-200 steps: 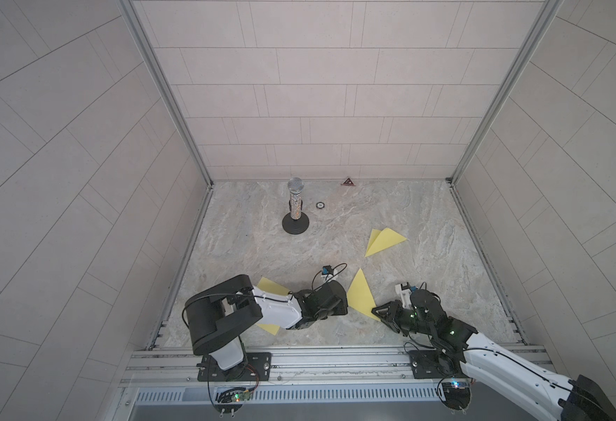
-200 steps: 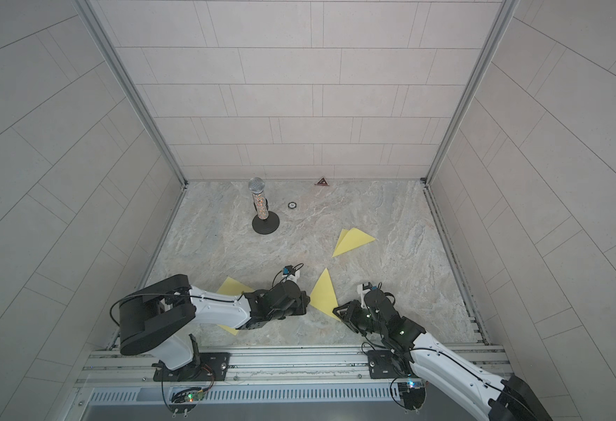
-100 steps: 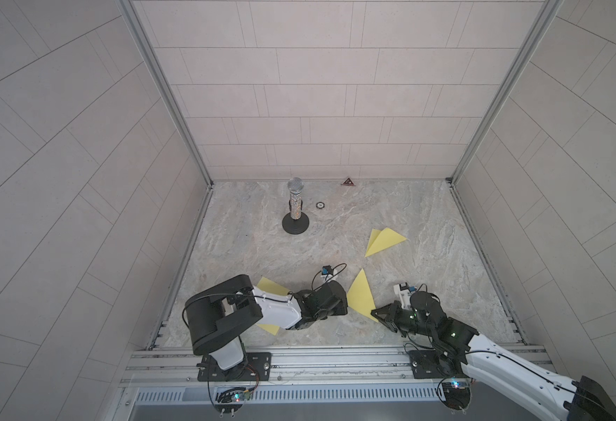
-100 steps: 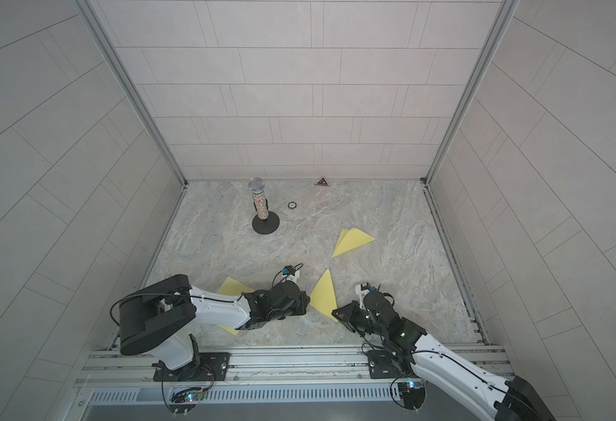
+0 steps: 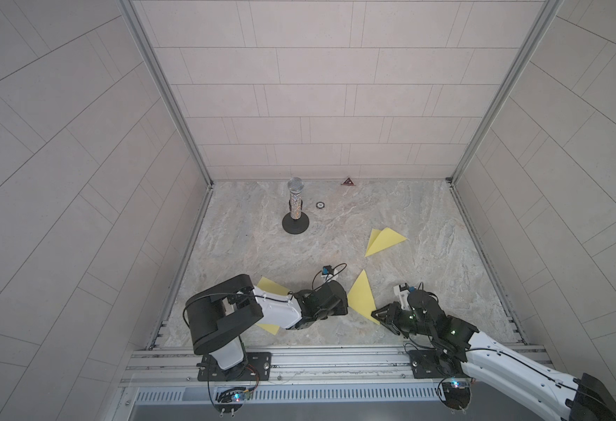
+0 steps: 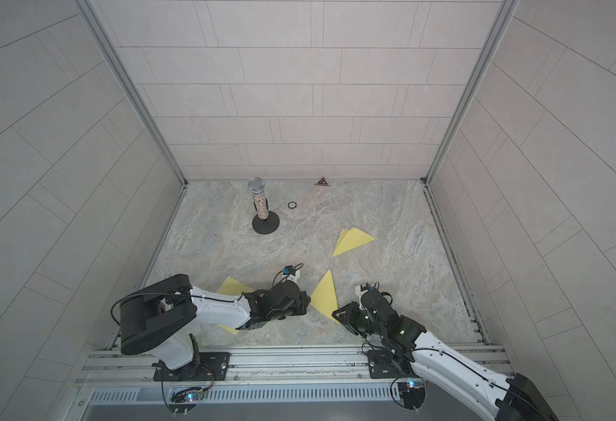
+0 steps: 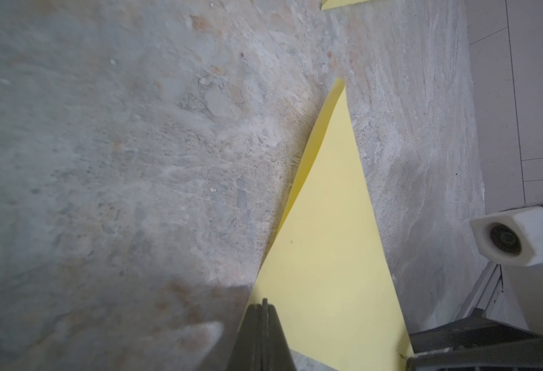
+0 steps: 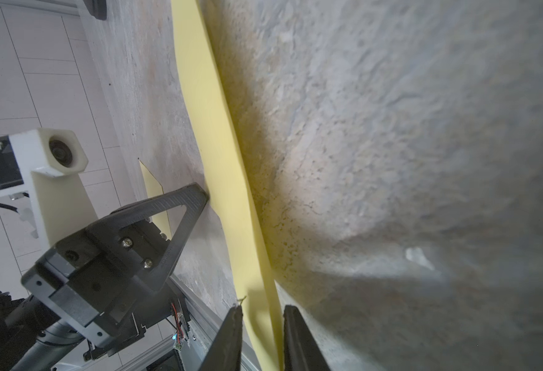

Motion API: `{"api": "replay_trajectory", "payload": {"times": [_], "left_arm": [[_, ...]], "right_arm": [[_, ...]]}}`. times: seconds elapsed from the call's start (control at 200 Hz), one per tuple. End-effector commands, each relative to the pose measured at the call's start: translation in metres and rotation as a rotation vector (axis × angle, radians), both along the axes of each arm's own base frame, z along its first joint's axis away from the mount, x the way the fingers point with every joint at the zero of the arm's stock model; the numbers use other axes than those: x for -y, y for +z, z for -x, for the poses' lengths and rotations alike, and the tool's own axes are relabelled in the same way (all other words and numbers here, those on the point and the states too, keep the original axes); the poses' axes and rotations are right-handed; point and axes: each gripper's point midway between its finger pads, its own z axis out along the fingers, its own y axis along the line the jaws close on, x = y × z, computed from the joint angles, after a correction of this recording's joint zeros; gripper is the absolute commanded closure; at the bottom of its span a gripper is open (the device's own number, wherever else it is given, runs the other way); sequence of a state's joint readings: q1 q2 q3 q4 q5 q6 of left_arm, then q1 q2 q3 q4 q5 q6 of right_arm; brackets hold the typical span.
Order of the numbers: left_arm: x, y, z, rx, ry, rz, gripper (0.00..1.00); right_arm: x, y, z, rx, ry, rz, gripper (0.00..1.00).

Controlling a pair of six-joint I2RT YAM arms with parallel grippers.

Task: Fold the square paper diagonally
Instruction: Fold the paper at the center of the board.

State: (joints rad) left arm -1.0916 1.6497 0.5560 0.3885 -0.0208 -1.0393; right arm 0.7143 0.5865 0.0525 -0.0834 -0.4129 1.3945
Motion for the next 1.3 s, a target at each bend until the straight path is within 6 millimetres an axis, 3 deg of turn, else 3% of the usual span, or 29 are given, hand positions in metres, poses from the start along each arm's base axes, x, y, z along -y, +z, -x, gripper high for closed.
{"api": "replay_trajectory", "payload": {"times": [0.0,0.52,0.68,0.76,0.891,1.041,1.146,1.296], "left_arm": [[-0.064,-0.065,0.034,-0.143,-0.01,-0.296,1.0],[-0.064,-0.066,0.034,-0.143,-0.012,-0.296,1.0],[-0.064,-0.066,0.034,-0.143,-0.011,-0.296,1.0],[-0.064,-0.066,0.034,-0.143,-0.011,-0.296,1.0],[-0.064,-0.066,0.034,-0.145,-0.011,-0.297,1.0],[-0.064,-0.066,0.034,-0.145,-0.009,-0.297,1.0],[-0.064,-0.066,0.034,-0.145,-0.01,-0.296,1.0],[-0.064,-0.067,0.034,-0.146,-0.009,-0.299,1.0]], "right_arm": [[0.0,0.001,0.005,-0.013,0.016,0.014,0.78],[-0.012,0.019,0.004,0.018,0.024,-0.037,0.79],[-0.015,0.025,0.004,0.028,0.031,-0.047,0.63],[-0.014,0.024,0.005,0.028,0.035,-0.043,0.63],[-0.015,0.025,0.005,0.03,0.035,-0.047,0.75],[-0.017,0.029,0.005,0.036,0.038,-0.06,0.8],[-0.018,0.031,0.005,0.035,0.038,-0.063,1.0],[-0.016,0.031,0.004,0.036,0.029,-0.055,1.0]]}}
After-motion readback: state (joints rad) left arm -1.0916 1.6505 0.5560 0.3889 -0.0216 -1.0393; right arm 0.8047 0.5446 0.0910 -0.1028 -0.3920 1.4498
